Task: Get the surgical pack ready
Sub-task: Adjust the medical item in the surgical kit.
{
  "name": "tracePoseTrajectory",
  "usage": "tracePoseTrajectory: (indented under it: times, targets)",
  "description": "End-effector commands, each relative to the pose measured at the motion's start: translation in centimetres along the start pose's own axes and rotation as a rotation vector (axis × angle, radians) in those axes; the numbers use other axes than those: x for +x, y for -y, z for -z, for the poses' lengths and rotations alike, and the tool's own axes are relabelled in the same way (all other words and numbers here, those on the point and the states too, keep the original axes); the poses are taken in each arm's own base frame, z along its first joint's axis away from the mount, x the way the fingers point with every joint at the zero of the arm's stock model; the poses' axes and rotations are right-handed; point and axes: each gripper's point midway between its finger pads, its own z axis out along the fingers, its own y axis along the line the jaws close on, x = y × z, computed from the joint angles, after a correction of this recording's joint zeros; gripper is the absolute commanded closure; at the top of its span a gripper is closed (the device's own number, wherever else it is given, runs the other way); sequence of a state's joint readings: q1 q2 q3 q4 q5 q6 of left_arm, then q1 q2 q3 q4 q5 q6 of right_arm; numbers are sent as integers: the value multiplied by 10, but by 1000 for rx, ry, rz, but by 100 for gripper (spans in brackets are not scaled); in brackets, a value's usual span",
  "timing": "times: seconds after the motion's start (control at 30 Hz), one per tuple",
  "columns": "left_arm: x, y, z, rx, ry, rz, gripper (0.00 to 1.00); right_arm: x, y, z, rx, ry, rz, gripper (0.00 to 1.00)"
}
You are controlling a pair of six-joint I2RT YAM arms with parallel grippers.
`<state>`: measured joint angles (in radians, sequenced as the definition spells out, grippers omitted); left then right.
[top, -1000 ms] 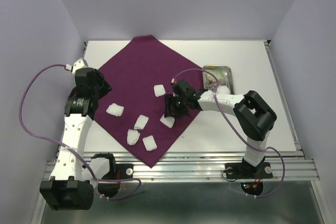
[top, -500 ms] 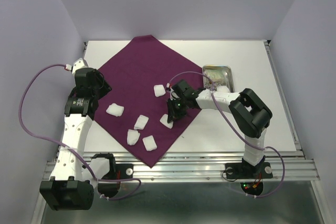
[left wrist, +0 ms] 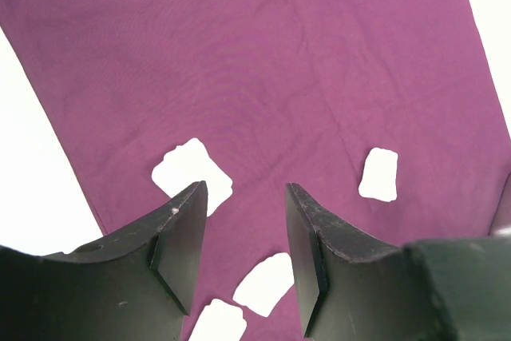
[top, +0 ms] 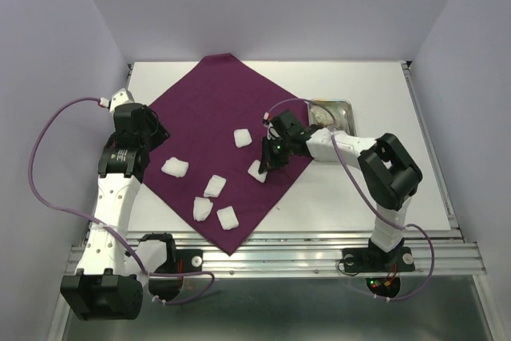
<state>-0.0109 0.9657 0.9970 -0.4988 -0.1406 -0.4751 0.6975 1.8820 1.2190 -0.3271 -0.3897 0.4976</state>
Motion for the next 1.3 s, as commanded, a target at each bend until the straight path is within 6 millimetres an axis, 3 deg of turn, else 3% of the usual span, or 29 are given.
tracePoseTrajectory:
  times: [0.0,0.13,0.4,0.53,0.9,1.27]
  targets:
    - [-9,0,6,5,42,-2,46,-84,-32,41,-70,280,-48,99]
    - [-11,1,7,6,48,-4,46,-119,-35,39,-92,373,-126,99]
    - [-19,2,8,1,51,-17,46,-175,-47,15,-162,487,-241,99]
    - [-19,3,8,0,50,-19,46,-182,-47,-1,-202,490,-289,99]
    - [-16,0,9,-7,47,-16,46,-176,-19,-40,-174,485,-418,99]
    - [-14,-3,9,-16,46,-15,46,-164,-3,-54,-140,465,-484,99]
